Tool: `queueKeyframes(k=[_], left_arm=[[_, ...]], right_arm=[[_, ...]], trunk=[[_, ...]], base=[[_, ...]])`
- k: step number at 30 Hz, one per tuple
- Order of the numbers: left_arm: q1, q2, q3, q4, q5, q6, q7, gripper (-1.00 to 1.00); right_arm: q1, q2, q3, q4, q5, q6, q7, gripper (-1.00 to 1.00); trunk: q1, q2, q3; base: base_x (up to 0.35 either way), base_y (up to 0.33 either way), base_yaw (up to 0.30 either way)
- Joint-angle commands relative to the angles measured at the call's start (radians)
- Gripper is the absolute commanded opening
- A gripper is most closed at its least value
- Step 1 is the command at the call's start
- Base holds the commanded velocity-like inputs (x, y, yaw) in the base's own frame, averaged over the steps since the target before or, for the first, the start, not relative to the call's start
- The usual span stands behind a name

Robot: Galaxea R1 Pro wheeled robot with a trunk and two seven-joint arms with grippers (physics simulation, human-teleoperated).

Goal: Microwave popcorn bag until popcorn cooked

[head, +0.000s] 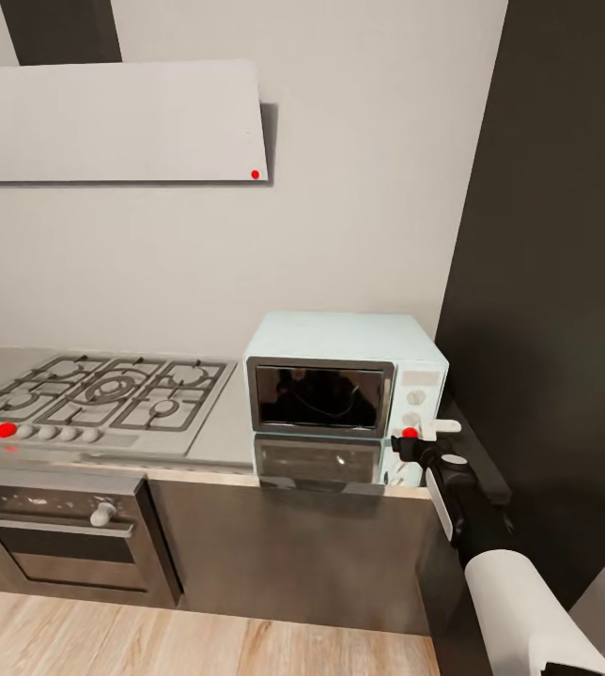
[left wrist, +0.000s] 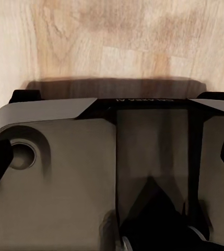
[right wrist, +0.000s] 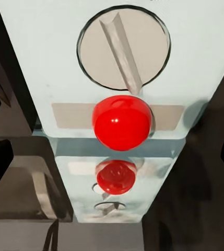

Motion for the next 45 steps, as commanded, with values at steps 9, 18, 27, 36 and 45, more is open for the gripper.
queueKeyframes(k=[9, 18, 27, 36, 45], left_arm=[[-0.001, 0.0, -0.008, 0.001, 0.011, -0.001, -0.003, 1.0], [-0.001, 0.0, -0.008, 0.001, 0.011, -0.001, -0.003, 1.0], [-0.001, 0.0, -0.008, 0.001, 0.011, -0.002, -0.003, 1.0], [-0.002, 0.0, -0.008, 0.001, 0.011, -0.001, -0.003, 1.0], [-0.001, 0.0, -0.008, 0.001, 0.011, -0.001, -0.003, 1.0]], right_arm=[[-0.001, 0.001, -0.003, -0.001, 0.01, 0.002, 0.002, -1.0], [-0.001, 0.001, -0.003, -0.001, 0.01, 0.003, 0.002, -1.0], [-0.001, 0.001, -0.003, 0.0, 0.005, -0.015, 0.002, -1.0], [-0.001, 0.001, -0.004, 0.041, 0.013, -0.038, 0.001, -1.0], [-0.001, 0.0, -0.006, 0.041, 0.012, -0.038, 0.001, -1.0]], trunk=[[0.0, -0.001, -0.001], [0.0, -0.001, -0.001], [0.0, -0.001, -0.001], [0.0, -0.001, -0.001], [0.0, -0.001, -0.001]], base=[[0.0, 0.0, 0.0], [0.0, 0.0, 0.0], [0.0, 0.0, 0.0], [0.0, 0.0, 0.0], [0.085, 0.0, 0.0]])
